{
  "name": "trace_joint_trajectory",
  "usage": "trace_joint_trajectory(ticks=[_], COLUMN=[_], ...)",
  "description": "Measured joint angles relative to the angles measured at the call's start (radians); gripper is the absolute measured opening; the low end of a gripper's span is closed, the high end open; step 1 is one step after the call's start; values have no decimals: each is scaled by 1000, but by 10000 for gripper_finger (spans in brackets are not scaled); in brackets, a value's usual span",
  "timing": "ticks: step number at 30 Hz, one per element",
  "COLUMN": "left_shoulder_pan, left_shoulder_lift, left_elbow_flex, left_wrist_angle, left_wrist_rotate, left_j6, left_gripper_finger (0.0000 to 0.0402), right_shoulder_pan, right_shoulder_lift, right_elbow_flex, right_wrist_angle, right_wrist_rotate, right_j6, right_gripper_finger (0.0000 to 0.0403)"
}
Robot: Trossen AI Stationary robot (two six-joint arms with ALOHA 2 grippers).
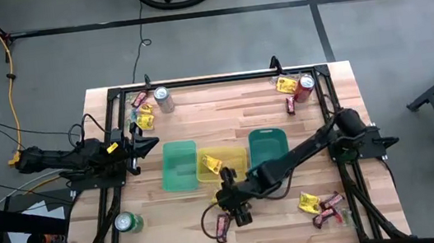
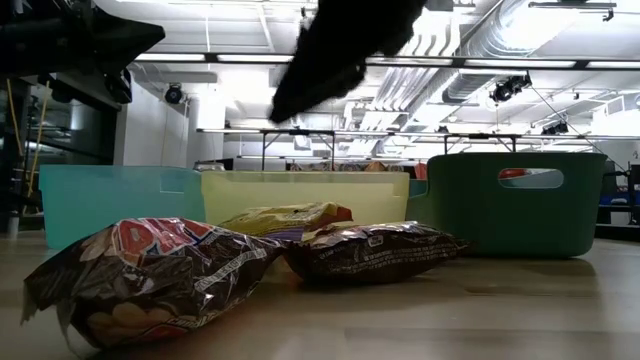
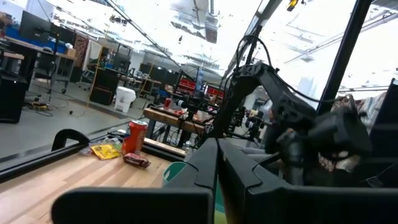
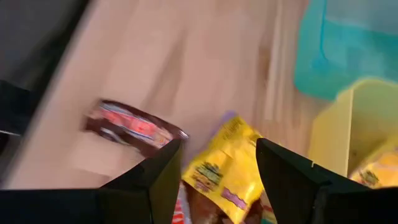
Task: Sort candy
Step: Put the yellow candy into the yellow bin
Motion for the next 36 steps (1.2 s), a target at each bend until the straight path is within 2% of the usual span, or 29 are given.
trace_joint_trajectory(ticks=[5, 10, 17, 20, 24, 25, 36], left_shoulder_pan=[0, 0, 0, 0, 0, 0, 0], left_shoulder_lift=[0, 0, 0, 0, 0, 0, 0], left_elbow_flex=[0, 0, 0, 0, 0, 0, 0], left_wrist_angle=[0, 0, 0, 0, 0, 0, 0], left_wrist_rotate=[0, 0, 0, 0, 0, 0, 0], left_j6=[0, 0, 0, 0, 0, 0, 0], left_gripper_finger=[1, 1, 1, 1, 1, 1, 1], right_shoulder_pan=[7, 23, 38, 40, 40, 40, 0], right_shoulder_lift=[45, 89, 135, 139, 124, 115, -107], right_elbow_flex=[0, 0, 1, 2, 2, 3, 68], right_wrist_angle=[-16, -24, -44, -62, -90, -92, -112], right_wrist_rotate=[42, 104, 113, 112, 103, 92, 101], right_j6=[71, 76, 94, 95, 107, 100, -178], right_gripper_finger=[202, 202, 197, 159, 34, 19, 3])
